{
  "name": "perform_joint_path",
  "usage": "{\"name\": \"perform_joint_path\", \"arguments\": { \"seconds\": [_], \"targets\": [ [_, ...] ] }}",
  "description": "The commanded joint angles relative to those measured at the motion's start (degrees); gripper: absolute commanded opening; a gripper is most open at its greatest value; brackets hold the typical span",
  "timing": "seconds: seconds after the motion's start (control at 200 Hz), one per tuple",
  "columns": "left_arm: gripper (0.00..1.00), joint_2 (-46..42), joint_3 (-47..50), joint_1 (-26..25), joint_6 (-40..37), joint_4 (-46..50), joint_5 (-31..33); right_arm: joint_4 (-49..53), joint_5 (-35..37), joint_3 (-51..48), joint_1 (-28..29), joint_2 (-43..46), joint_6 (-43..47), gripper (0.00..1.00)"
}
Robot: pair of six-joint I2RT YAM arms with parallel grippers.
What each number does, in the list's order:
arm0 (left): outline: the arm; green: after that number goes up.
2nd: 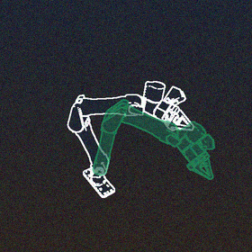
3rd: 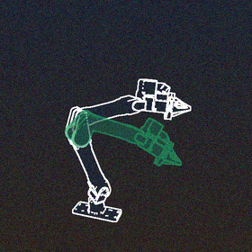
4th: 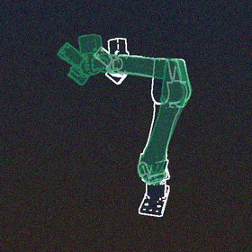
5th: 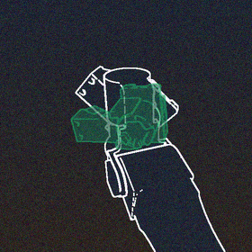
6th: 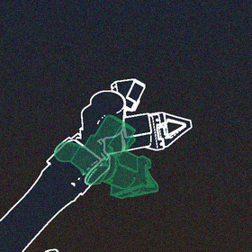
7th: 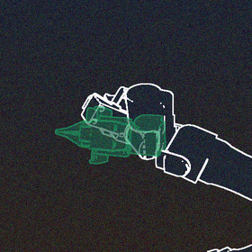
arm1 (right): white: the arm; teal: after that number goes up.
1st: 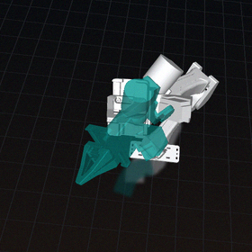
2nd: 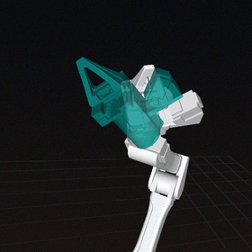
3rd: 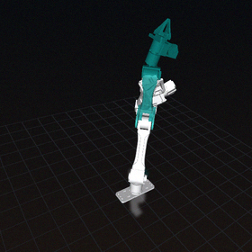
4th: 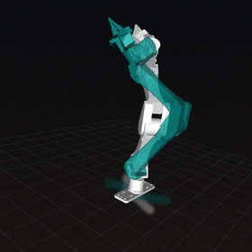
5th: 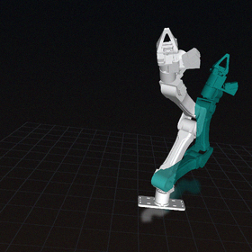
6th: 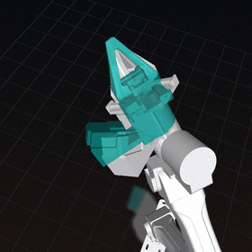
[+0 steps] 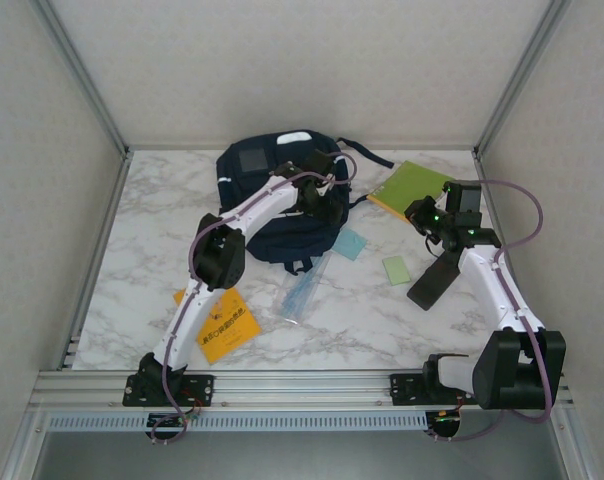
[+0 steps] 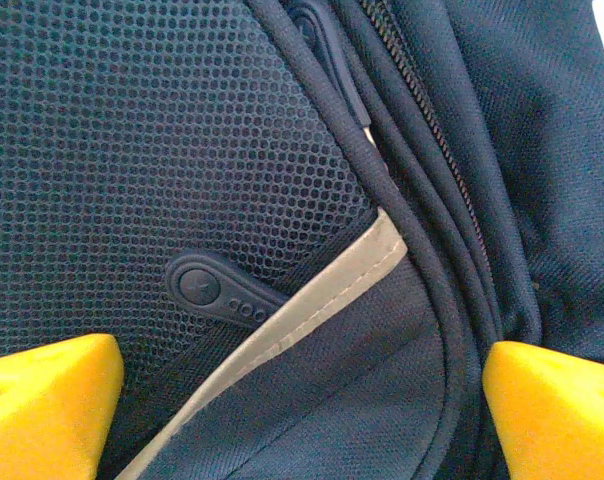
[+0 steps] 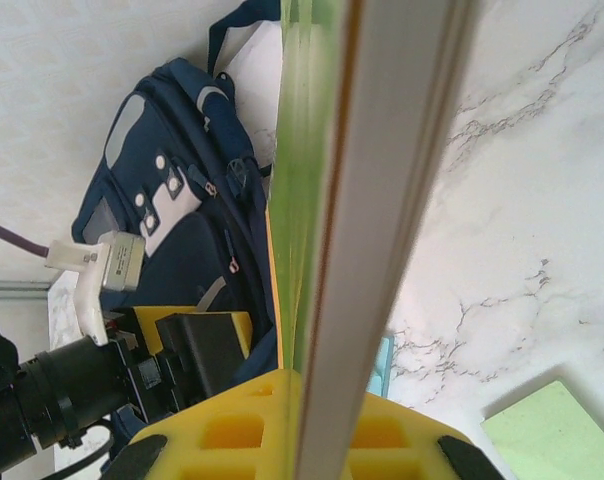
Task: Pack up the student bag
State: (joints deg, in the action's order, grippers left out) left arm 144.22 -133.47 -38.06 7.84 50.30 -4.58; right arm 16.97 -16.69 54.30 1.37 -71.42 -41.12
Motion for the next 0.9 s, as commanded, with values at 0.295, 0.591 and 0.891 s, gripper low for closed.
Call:
{"name": "perform_joint_path", "arguments": {
  "seconds": [0.295,0.591,0.891],
  "targets": [
    [0.0,10.7,-6.47,-1.66,-3.18,12.77,13.35,-2.97,-1.96,0.62,-0.37,2.58,0.44,0.0],
    [0.0,-0.59,-15.62,2.75,1.48,9.64,0.35,-0.14,-3.01,1.9,-0.33,6.06,1.97,0.0],
    [0.0,-6.5,-18.35,8.04,7.21,3.78,-7.8,1.67,-8.58,1.87,-0.07,7.65,1.28,0.0]
  ]
}}
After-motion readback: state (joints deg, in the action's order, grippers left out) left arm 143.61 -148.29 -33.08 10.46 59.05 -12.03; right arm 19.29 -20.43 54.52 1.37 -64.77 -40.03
